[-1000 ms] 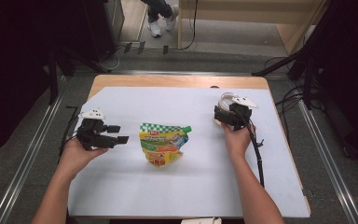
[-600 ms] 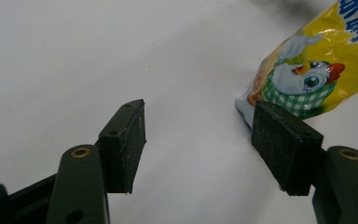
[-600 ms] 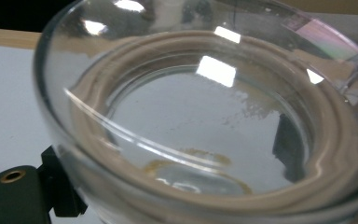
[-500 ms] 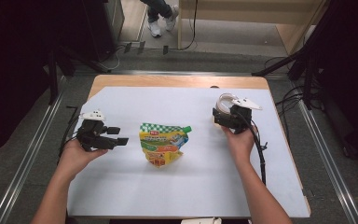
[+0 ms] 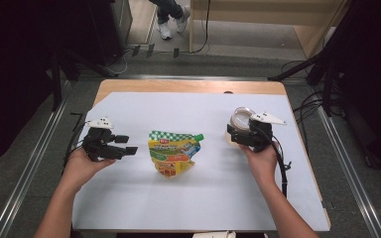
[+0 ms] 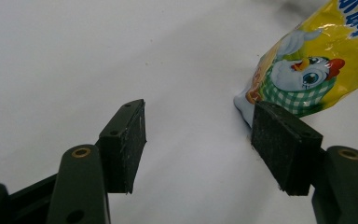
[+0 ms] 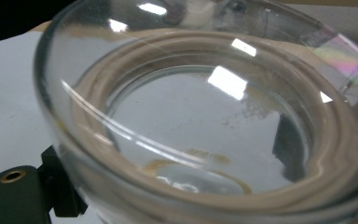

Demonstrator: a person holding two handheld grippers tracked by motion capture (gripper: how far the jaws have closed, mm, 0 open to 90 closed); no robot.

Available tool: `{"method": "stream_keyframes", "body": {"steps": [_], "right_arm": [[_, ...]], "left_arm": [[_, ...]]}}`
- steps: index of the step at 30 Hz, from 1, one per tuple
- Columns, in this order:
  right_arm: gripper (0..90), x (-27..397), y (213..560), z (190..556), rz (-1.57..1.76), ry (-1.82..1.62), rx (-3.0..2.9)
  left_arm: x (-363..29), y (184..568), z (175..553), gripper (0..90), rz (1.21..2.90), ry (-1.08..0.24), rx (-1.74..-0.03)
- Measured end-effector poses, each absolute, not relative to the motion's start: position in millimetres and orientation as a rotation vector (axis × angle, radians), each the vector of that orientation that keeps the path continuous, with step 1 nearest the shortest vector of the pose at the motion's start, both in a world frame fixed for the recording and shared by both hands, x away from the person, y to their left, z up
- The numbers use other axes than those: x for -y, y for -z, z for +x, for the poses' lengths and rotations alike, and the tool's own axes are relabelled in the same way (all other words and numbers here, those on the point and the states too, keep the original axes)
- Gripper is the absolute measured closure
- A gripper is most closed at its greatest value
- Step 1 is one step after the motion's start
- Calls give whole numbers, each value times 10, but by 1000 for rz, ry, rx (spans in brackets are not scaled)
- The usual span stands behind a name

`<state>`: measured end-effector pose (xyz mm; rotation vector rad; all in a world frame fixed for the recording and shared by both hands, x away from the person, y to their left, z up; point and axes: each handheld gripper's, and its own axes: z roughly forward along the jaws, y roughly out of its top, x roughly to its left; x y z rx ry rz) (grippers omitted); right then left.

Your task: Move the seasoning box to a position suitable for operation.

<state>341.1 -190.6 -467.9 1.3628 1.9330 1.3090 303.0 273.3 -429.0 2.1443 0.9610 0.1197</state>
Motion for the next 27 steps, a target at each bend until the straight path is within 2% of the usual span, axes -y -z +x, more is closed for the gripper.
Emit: {"method": "stream_keyframes", "body": {"steps": [15,27], "right_arm": [[123,1967,4651,2885,1325,-1346,-1994],[124,1904,4719,2618,1304,-1315,-2064]], "left_arm": [[-2738,4274,3017,365,2144,-124,-955],[-2724,4265,3032,374,2139,-118,-949]]}}
